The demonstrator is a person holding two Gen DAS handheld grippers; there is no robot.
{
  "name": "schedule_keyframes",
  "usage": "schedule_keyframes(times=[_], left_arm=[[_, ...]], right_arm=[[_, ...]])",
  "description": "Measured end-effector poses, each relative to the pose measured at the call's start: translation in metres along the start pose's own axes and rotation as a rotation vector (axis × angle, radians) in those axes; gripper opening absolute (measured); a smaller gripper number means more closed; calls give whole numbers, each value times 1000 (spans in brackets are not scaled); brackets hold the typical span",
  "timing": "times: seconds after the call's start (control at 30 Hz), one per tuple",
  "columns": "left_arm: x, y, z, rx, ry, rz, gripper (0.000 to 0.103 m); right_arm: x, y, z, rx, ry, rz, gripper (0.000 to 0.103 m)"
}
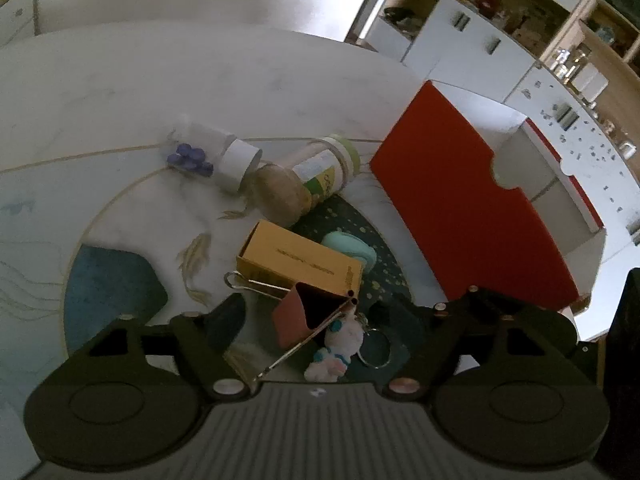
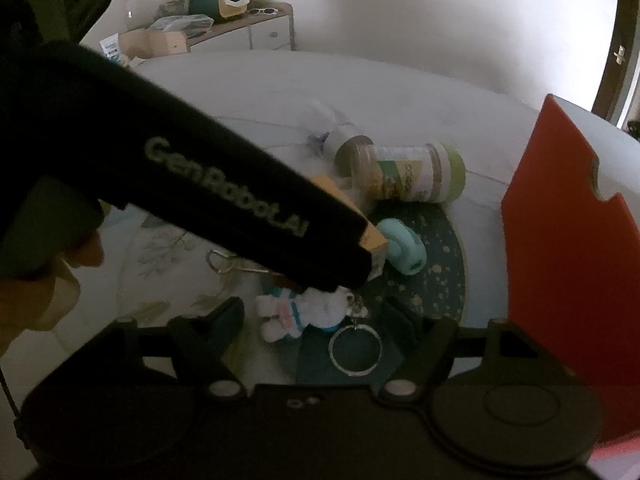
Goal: Organize rigid objects
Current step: 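Move left gripper to metal binder clip while right gripper approaches white bunny keychain, then grasp metal binder clip with left gripper while right gripper grasps bunny keychain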
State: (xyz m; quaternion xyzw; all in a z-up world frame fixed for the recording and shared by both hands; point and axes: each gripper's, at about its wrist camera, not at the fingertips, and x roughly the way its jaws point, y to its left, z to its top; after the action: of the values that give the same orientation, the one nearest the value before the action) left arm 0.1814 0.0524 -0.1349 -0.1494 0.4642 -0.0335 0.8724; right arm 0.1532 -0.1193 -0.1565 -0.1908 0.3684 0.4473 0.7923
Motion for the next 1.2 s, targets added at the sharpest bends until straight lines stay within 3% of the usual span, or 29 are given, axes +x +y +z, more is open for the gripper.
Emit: schedule_keyframes(times=[0.1,0.2,0.63,1.0,1.2], left_arm=[[3,1,1,-18,5,11,68],[5,1,0,-29,11,17,57],[4,0,2,-41,19,5,41],[-10,5,-1,-11,-7,-2,30],[-21,12,-9,-8,-12,-9,29]], right_arm=[[-2,3,0,-18,-4,-8,63],[-6,6,0,-22,-4,-4,59],[-33,15,-11,31,15,-26,59],[-60,-9,-17,200,-3,-65,59],[-81,-13,-15,267,-12,-102,59]])
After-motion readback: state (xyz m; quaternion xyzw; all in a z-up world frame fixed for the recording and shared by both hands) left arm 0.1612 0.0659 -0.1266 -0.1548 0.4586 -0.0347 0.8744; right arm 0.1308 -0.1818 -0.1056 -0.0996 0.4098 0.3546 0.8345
